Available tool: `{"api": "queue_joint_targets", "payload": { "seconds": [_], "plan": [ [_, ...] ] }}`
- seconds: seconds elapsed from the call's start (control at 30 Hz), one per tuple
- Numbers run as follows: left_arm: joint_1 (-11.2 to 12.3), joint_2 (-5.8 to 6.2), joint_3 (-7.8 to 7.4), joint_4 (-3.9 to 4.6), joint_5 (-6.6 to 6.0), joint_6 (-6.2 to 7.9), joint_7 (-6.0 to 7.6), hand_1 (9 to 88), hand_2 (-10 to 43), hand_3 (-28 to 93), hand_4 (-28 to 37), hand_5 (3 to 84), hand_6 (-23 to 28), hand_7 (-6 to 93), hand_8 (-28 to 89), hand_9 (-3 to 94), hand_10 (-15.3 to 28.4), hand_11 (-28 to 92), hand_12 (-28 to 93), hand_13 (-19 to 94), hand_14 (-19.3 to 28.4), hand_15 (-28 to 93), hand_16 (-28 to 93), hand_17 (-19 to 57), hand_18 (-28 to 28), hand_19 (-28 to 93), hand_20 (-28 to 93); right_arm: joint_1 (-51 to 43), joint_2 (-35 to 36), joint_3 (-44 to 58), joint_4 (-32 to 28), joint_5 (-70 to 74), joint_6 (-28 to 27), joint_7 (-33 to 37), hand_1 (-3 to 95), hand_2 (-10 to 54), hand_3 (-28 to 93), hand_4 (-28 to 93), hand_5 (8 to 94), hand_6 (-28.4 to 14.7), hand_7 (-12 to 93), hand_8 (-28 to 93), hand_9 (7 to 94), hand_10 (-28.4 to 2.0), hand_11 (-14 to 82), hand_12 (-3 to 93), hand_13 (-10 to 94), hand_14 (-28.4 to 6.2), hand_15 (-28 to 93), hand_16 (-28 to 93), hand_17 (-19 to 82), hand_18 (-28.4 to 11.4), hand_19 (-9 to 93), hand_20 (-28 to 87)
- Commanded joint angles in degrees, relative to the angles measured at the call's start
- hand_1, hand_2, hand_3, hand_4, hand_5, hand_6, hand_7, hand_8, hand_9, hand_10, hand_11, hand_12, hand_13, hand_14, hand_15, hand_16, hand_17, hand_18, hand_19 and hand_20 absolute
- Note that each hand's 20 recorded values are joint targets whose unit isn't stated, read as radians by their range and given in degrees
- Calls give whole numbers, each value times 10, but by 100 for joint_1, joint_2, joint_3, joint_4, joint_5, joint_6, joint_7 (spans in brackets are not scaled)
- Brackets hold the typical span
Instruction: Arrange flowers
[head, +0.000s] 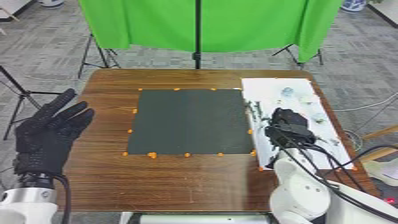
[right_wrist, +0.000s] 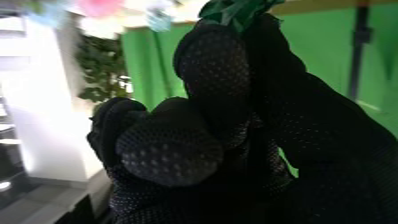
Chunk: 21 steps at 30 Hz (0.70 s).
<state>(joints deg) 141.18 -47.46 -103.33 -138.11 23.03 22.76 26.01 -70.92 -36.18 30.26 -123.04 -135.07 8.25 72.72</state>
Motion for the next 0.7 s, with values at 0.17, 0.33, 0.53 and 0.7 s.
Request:
{"api": "queue_joint_targets", "payload": {
  "seconds": [0.17,0.33,0.53,0.7],
  "plan": [
    [-50,109,-45,-100,70,52,-60,226,68,808,-237,369,94,187,-114,354,208,306,113,258,279,541,-101,-93,233,545,99,2594,-1709,-1025,816,815,-64,-1094,563,-95,738,-268,850,-53,271,180,900,-109,452,268,884,-55,707,210,544,-219,932,403],
    [-51,252,-105,-148,66,72,68,226,68,808,-237,367,93,189,-115,353,209,305,113,257,280,542,-101,-90,240,563,108,2944,-2574,-1202,1385,1175,-247,-1501,563,-95,736,-266,852,-53,269,181,901,-109,453,266,886,-54,707,210,546,-219,932,406],
    [-778,499,212,75,62,-228,-49,228,68,805,-234,368,93,183,-113,355,209,300,113,259,279,537,-99,-85,243,575,116,3595,-3286,-1925,2079,1693,134,-1425,560,-95,737,-262,854,-53,266,182,902,-107,456,263,888,-53,707,210,548,-219,932,409],
    [-1229,739,305,93,122,-279,16,229,68,804,-234,366,93,184,-112,355,209,299,114,259,280,537,-98,-81,246,590,124,3744,-3618,-2199,2381,2040,303,-1240,557,-95,736,-260,854,-53,266,180,902,-107,459,260,888,-53,707,210,550,-217,932,411]
  ]
}}
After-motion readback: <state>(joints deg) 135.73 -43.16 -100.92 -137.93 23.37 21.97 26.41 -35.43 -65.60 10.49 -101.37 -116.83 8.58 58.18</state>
